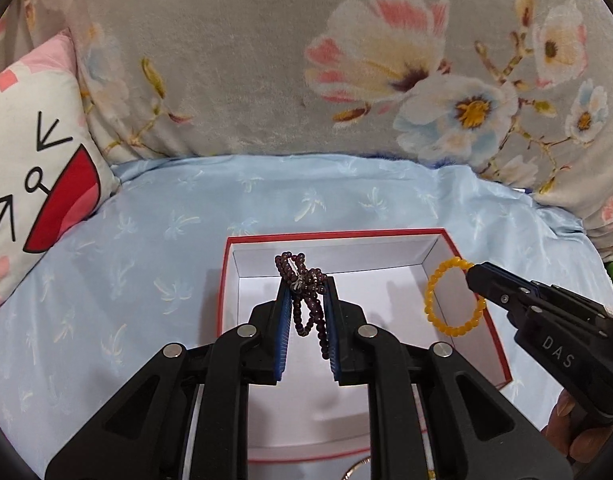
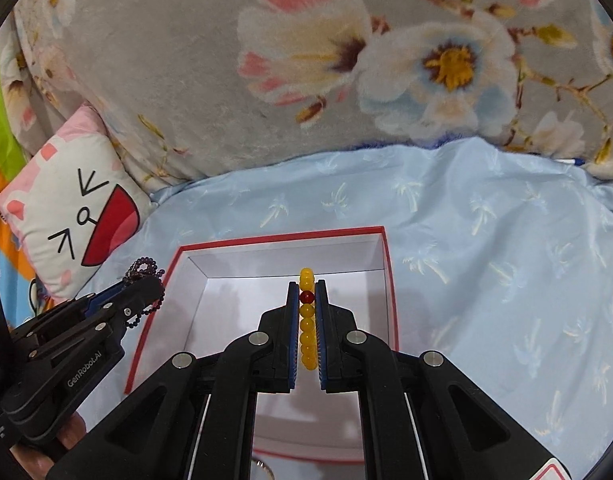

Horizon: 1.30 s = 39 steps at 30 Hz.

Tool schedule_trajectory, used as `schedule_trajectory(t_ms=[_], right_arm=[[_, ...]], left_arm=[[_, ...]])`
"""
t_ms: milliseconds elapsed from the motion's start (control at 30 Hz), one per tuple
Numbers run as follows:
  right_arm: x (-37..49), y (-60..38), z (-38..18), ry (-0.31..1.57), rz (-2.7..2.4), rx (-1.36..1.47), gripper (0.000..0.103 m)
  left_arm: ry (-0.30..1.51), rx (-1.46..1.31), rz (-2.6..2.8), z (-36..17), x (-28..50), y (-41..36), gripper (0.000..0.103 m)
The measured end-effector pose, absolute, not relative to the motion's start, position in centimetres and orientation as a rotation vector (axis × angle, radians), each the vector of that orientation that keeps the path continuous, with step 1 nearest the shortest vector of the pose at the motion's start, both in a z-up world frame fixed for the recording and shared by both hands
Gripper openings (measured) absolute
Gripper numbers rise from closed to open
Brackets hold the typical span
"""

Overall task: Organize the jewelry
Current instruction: 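Carry both bracelets into the red box and open both tools, then lift both open tools out of the red box back over the jewelry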

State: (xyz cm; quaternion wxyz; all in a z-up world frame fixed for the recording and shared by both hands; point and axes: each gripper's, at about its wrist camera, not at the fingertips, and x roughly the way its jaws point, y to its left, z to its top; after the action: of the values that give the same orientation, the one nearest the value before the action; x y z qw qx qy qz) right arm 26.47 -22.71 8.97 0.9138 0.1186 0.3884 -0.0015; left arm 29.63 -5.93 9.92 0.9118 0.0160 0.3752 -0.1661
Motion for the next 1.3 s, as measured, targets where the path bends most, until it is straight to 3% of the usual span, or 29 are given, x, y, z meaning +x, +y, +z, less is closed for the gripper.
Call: schedule_trajectory(t_ms=[133,267,333,433,500,967,1300], right_arm=[[28.1,-22.6,7.2,0.841,-0.009,0.235,0.007],[29.3,-22.4,6.0,0.868,-0.028,0.207,0.008],[29.3,-22.4,6.0,0.849,-0.050,0.184,0.015],[28.9,-22.6,6.5,0.821,-0.078,0.163,0.033],[28.1,-22.7,7.1,0.793,-0.083,0.158,0.037],[18.2,-22.3,10.4,0.702,-0.043,0.191,0.041],[9.4,-21.8,8.1,0.753,-0.067,0.190,0.042]], left_arm=[[0.806,0.030,-0.338,8.5,31.3,-6.3,0.016],[0.820,0.022,-0.331,7.5,32.4,-6.5,0.023],[0.799,0.036,-0.303,7.5,32.5,-6.5,0.028],[0.776,0.032,-0.285,7.9,32.3,-6.2,0.053],[0.757,0.020,-0.270,8.3,32.1,-5.6,0.061],[0.704,0.025,-0.247,10.7,24.6,-2.3,0.065],[0.742,0.046,-0.257,8.3,15.7,-0.6,0.066]])
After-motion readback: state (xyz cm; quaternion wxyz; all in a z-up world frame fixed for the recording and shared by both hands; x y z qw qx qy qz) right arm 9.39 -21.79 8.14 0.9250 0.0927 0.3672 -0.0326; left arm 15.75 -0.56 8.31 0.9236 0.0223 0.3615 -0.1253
